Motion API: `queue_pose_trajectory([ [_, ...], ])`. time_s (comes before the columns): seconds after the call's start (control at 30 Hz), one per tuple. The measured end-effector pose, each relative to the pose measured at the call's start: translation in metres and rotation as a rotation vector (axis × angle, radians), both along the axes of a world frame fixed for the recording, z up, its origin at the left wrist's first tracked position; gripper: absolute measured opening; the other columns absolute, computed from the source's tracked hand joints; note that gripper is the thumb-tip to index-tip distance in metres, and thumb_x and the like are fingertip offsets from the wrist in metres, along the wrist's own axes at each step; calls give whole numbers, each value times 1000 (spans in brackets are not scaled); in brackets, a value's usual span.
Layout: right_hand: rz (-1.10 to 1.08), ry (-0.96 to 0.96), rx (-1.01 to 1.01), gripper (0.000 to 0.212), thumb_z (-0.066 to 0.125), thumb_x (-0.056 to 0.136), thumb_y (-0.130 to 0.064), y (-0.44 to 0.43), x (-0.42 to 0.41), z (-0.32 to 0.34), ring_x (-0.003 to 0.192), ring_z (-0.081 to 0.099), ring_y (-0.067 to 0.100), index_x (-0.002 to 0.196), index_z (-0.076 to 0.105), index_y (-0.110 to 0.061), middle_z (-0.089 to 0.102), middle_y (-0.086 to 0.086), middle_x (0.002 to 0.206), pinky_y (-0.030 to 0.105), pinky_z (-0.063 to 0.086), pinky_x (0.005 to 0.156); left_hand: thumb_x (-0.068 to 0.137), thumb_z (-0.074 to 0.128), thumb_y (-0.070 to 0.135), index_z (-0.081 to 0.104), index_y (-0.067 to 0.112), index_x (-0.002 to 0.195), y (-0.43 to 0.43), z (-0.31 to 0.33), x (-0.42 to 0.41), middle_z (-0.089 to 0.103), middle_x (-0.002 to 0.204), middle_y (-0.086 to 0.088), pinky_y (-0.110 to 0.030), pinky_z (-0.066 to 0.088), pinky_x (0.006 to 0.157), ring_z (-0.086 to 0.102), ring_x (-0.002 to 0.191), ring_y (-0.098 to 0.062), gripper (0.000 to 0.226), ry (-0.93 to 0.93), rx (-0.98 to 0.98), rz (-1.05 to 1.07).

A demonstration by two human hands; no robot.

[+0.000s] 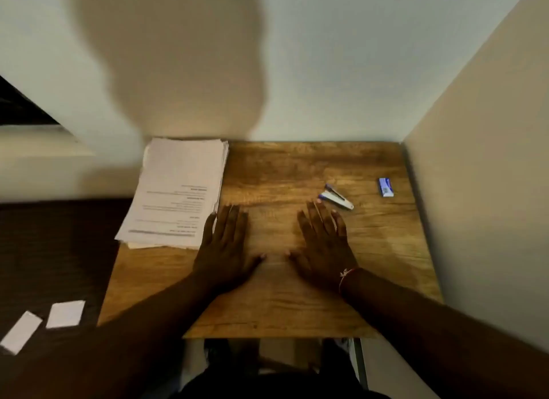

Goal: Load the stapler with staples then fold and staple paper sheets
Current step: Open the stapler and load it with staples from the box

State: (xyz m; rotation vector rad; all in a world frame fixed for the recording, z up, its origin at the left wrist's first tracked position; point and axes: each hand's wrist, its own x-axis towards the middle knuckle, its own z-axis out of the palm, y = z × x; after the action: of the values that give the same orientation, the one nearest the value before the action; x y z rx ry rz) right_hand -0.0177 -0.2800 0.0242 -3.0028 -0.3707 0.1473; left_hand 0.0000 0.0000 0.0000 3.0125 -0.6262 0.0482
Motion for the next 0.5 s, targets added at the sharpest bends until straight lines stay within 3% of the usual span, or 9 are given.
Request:
queue_pose_trajectory([
  [0.1,-35,46,-13,95,33,103,-78,4,-10,-18,170,1,34,173,23,-13,7,16,183,63,10,133,105,38,81,31,3,174,-1,-14,-6,22,183,-23,-66,17,136,13,172,-41,104,17,-43,42],
  [0.23,-17,19,-55,99,30,103,-79,4,-21,-30,170,-1,34,173,21,-11,7,17,182,62,11,133,103,54,76,37,3,171,-2,-18,-14,28,181,-24,-66,18,135,18,171,-43,102,-50,-107,75],
  [0.5,-44,-40,-68,106,30,99,-86,5,-22,-38,170,-5,33,174,18,-12,3,15,183,59,9,134,103,51,76,43,6,169,1,-25,-17,31,181,-19,-67,17,135,22,171,-36,96,-103,-110,18],
])
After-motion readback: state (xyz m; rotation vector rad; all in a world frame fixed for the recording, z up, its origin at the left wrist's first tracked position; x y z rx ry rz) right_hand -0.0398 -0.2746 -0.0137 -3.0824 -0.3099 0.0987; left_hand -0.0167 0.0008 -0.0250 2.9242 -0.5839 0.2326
